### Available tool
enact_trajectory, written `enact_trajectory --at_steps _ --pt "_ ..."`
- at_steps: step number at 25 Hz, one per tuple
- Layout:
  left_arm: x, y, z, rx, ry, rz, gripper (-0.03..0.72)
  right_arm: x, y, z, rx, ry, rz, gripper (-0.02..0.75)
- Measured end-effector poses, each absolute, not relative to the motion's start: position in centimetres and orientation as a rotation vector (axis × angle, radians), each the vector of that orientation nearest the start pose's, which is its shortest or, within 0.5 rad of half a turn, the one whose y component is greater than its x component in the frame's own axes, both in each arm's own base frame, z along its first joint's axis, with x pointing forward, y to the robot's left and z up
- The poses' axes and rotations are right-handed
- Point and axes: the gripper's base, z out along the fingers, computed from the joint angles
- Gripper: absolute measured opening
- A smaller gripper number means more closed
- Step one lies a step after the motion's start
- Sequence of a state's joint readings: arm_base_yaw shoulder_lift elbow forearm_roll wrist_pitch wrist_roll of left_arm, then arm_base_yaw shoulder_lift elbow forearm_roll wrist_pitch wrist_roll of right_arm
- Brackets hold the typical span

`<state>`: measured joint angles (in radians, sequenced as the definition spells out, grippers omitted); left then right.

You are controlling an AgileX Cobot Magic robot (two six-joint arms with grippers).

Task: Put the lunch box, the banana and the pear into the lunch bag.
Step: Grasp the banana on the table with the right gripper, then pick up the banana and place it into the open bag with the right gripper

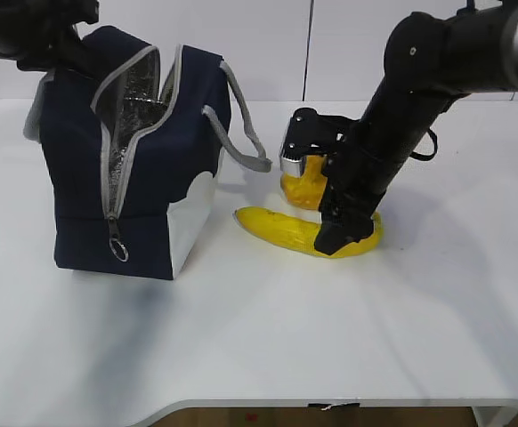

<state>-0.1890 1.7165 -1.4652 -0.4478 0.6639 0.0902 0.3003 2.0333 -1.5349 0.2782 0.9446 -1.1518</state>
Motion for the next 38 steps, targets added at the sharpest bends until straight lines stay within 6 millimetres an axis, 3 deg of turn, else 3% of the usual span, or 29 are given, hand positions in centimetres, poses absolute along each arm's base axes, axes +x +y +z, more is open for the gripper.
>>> enact_trajectory --at_steps 10,13,19,29,38 --pt "38.1 -9.8 31.6 0.035 2.374 -0.542 -0.006 40.3 14.8 16.5 -1.722 2.265 0.226 0.547" --pt "38.1 -9.8 31.6 0.034 2.373 -0.542 -0.006 40.3 14.8 16.5 -1.714 2.262 0.223 0.516" --pt "38.2 -9.8 31.6 0.033 2.370 -0.541 -0.006 40.4 14.8 16.4 -1.707 2.258 0.217 0.364" --pt "38.2 -9.8 31.7 0.017 2.362 -0.562 -0.006 40.5 14.8 16.3 -1.703 2.257 0.215 0.302" --pt "38.2 -9.9 31.7 0.016 2.361 -0.564 -0.006 40.3 14.9 16.9 -1.753 2.277 0.258 0.298"
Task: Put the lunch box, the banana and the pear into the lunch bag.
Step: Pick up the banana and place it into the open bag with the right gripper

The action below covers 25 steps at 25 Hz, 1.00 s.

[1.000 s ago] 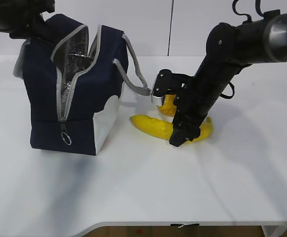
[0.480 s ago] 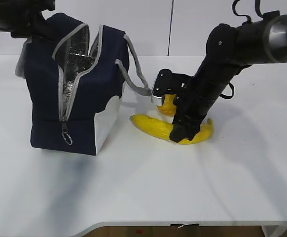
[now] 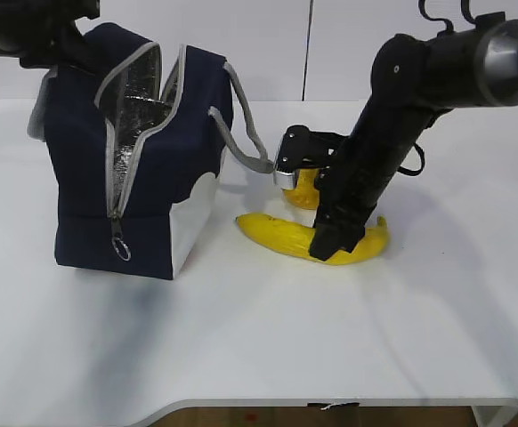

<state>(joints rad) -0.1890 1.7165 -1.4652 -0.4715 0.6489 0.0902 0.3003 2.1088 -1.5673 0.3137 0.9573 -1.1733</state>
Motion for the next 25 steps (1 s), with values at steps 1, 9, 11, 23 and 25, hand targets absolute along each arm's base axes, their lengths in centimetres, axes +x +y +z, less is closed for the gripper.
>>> enact_trajectory --at_steps 1,9,11,23,25 --pt "38.2 -9.8 31.7 0.016 2.360 -0.563 -0.006 40.2 14.9 17.1 -1.769 2.282 0.272 0.298" --pt "38.2 -9.8 31.7 0.016 2.360 -0.563 -0.006 39.5 14.3 21.7 -1.869 2.249 0.225 0.298" --pt "38.2 -9.8 31.7 0.016 2.360 -0.563 -0.006 38.8 13.8 23.2 -1.890 2.246 0.182 0.298" --pt "38.2 -10.2 31.9 -0.028 2.351 -0.632 -0.006 35.6 12.6 31.0 -1.692 2.255 0.095 0.298" --pt "38.2 -10.2 32.0 -0.035 2.346 -0.640 -0.006 35.1 12.5 31.9 -1.654 2.259 0.091 0.298"
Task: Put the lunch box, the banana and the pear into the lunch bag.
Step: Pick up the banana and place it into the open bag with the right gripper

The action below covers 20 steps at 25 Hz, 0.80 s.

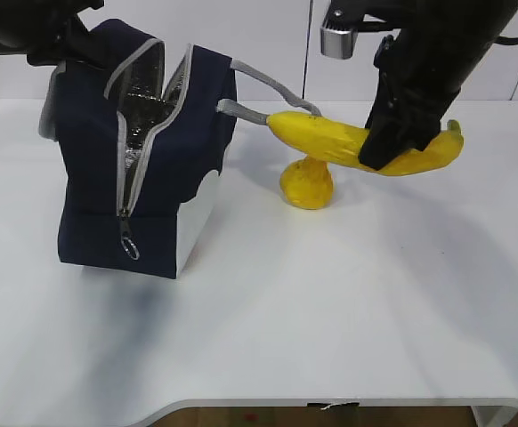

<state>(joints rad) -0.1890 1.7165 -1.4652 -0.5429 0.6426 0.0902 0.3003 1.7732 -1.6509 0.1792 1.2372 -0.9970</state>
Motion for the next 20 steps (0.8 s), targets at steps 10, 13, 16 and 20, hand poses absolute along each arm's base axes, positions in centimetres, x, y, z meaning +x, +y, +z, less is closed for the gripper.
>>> enact_trajectory --at_steps 10,13,16,20 --pt "38.2 -10.3 32.0 -0.048 2.343 -0.660 -0.006 33.4 13.2 34.7 -1.549 2.190 0.254 0.297" --pt "38.2 -10.3 32.0 -0.056 2.341 -0.672 -0.006 33.1 13.7 35.3 -1.517 2.168 0.332 0.297" --pt "38.2 -10.4 32.1 -0.065 2.339 -0.687 -0.006 32.9 14.2 35.5 -1.485 2.149 0.420 0.297" --pt "38.2 -10.4 32.1 -0.068 2.338 -0.692 -0.006 32.6 15.1 36.0 -1.429 2.113 0.565 0.297"
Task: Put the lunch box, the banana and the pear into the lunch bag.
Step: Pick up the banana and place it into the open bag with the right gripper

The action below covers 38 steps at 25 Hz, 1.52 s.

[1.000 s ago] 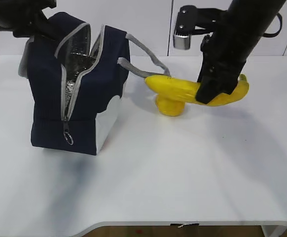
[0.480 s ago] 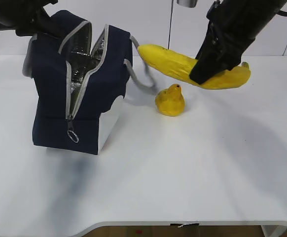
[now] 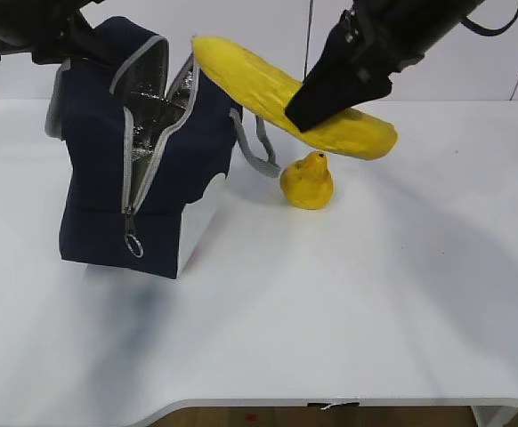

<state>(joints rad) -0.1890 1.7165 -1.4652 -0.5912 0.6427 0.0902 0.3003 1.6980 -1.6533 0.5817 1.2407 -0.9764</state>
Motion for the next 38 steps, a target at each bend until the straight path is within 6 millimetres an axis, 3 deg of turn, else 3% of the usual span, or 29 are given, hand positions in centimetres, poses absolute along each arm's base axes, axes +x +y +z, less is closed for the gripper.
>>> enact_trajectory --at_steps 8,15,21,24,31,38 --pt "38.2 -10.4 32.1 -0.070 2.338 -0.694 -0.006 32.6 15.9 36.7 -1.323 2.081 0.709 0.297" --pt "38.2 -10.4 32.1 -0.070 2.338 -0.694 -0.006 33.9 16.5 38.0 -0.824 2.156 0.882 0.297" --pt "38.2 -10.4 32.1 -0.075 2.337 -0.702 -0.006 34.6 17.4 39.2 -0.488 2.125 1.181 0.297" --pt "38.2 -10.5 32.2 -0.082 2.335 -0.713 -0.006 35.5 18.0 38.4 -0.379 2.135 1.297 0.297" --pt "38.3 -10.5 32.3 -0.110 2.310 -0.736 -0.006 37.3 18.8 36.4 -0.162 2.187 1.355 0.297" --pt "38.3 -10.6 32.4 -0.118 2.306 -0.746 -0.006 38.6 21.5 33.4 -0.045 2.217 1.393 0.297"
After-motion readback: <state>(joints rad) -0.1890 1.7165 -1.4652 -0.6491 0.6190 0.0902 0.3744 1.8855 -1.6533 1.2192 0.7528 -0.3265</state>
